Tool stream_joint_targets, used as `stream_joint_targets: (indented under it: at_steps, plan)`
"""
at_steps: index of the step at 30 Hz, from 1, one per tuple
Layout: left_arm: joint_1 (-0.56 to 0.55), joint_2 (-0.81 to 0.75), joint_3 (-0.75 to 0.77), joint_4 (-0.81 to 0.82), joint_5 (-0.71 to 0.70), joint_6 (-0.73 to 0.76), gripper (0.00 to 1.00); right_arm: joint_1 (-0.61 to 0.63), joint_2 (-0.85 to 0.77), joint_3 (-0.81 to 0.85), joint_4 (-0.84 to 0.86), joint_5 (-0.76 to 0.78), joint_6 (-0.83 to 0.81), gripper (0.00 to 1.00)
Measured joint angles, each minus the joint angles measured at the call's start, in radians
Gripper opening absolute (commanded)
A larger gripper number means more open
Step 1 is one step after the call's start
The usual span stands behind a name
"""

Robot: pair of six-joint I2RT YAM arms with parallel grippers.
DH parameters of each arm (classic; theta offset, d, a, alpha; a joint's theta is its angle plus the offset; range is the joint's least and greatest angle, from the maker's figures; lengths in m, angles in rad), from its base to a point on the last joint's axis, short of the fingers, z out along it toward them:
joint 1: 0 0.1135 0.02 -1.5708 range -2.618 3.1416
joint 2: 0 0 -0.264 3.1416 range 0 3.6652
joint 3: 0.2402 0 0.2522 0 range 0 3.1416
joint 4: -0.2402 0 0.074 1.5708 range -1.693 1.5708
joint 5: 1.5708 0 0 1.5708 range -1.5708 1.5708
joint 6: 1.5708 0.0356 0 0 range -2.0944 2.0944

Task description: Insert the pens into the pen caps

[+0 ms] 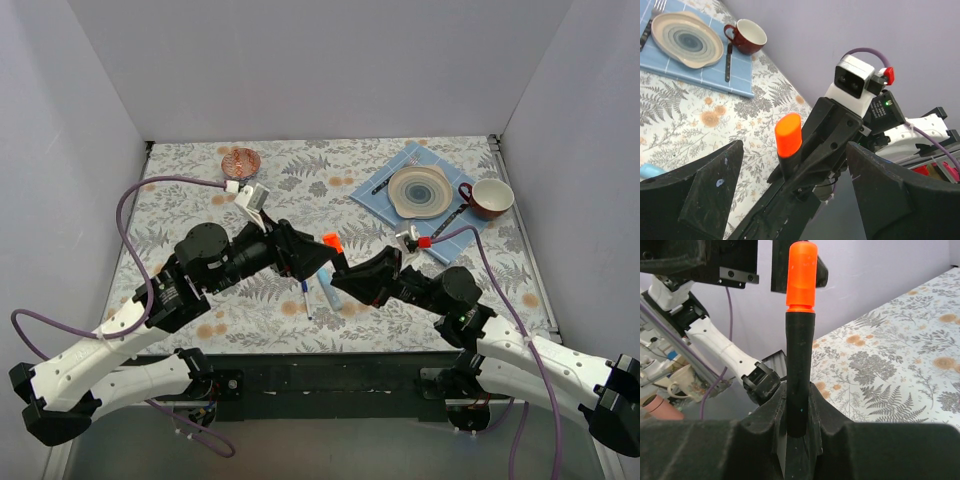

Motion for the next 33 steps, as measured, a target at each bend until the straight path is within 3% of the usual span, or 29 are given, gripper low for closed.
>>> stream_joint_targets:
  at_steps: [11, 25, 27, 29, 33]
  plan:
    - [0.0, 0.025, 0.032, 0.07, 0.111, 0.094, 0.71, 0.0, -0.006, 0.0, 0.058, -0.103, 0.058, 0.01]
    - [0.0, 0.021, -0.024, 0.177, 0.218, 0.137, 0.49, 0.0, -0.007, -0.001, 0.192, -0.183, 0.133, 0.01]
    - [0.0, 0.021, -0.027, 0.184, 0.226, 0.141, 0.53, 0.0, -0.003, -0.001, 0.199, -0.189, 0.138, 0.01]
    - [0.0, 0.02, -0.029, 0.191, 0.234, 0.143, 0.67, 0.0, 0.003, -0.001, 0.205, -0.195, 0.144, 0.01]
    - [0.0, 0.02, -0.033, 0.2, 0.243, 0.147, 0.72, 0.0, 0.011, -0.001, 0.212, -0.201, 0.15, 0.01]
